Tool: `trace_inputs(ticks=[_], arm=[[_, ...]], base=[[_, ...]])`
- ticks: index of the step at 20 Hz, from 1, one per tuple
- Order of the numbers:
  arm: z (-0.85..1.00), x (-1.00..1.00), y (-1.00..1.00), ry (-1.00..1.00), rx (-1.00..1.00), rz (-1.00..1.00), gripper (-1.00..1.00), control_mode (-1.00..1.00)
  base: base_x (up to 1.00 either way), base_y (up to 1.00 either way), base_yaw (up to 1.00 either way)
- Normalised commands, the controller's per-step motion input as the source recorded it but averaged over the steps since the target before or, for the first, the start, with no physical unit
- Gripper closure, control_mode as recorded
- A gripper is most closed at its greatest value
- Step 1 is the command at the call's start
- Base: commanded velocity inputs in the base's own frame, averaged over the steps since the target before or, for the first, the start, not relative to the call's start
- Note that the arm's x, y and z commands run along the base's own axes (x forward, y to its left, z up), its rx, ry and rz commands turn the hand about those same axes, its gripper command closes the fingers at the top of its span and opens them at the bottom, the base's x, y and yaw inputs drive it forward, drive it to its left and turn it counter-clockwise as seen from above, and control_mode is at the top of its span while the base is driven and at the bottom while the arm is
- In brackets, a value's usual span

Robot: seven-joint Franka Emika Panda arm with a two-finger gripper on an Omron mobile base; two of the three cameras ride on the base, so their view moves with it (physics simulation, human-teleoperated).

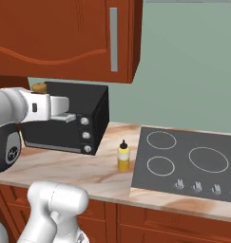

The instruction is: Take 2 condiments from the cabinet and move them on the counter near the stove.Make sure the condiments are lined up with each other, next to each other.

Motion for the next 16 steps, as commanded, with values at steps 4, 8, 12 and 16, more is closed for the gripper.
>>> trace_inputs(ticks=[4, 8, 12, 16], arm=[[0.0, 0.0, 0.0, 0.0, 0.0, 0.0, 1.0, 1.0], [0.0, 0.0, 0.0, 0.0, 0.0, 0.0, 1.0, 1.0], [0.0, 0.0, 0.0, 0.0, 0.0, 0.0, 1.0, 1.0], [0.0, 0.0, 0.0, 0.0, 0.0, 0.0, 1.0, 1.0]], base=[[0.44, 0.08, -0.05], [0.04, 0.0, 0.0], [0.0, 0.0, 0.0], [0.0, 0.0, 0.01]])
